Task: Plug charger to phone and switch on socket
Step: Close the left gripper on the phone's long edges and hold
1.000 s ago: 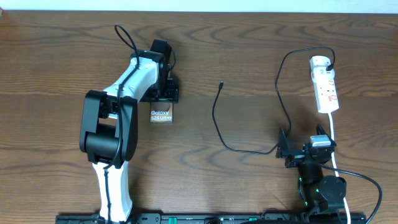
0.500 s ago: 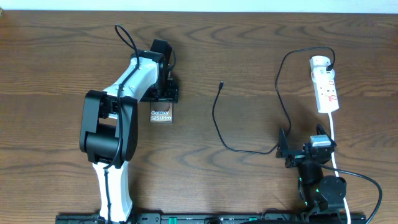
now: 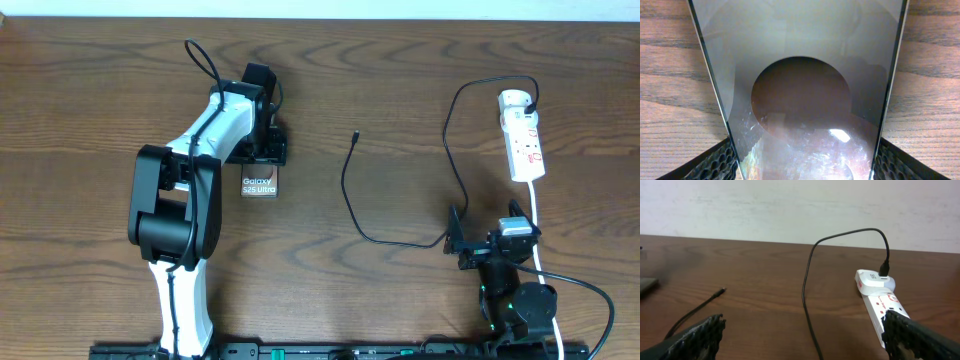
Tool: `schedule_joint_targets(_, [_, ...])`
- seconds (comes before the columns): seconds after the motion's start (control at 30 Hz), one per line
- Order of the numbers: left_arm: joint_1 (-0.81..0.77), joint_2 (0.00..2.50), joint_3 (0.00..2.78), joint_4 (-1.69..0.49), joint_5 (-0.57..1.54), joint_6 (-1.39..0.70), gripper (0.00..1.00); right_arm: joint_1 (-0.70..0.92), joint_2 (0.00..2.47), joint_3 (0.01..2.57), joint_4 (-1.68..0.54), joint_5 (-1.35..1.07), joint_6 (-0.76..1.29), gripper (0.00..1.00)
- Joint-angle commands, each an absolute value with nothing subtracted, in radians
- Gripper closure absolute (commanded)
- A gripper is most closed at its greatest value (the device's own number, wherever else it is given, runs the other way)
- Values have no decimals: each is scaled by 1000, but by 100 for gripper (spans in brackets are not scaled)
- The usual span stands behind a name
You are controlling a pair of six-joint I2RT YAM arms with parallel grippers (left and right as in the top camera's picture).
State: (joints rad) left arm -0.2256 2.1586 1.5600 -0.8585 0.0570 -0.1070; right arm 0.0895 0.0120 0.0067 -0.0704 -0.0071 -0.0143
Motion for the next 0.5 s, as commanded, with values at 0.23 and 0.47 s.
schedule_joint_targets(0.23, [-226,2172,1539,-862,40,-102,23,99,7,6,-75,-9,-15,1])
schedule_joint_targets(0.47, [-226,2172,1539,-862,40,-102,27,99,7,6,-75,-9,-15,1])
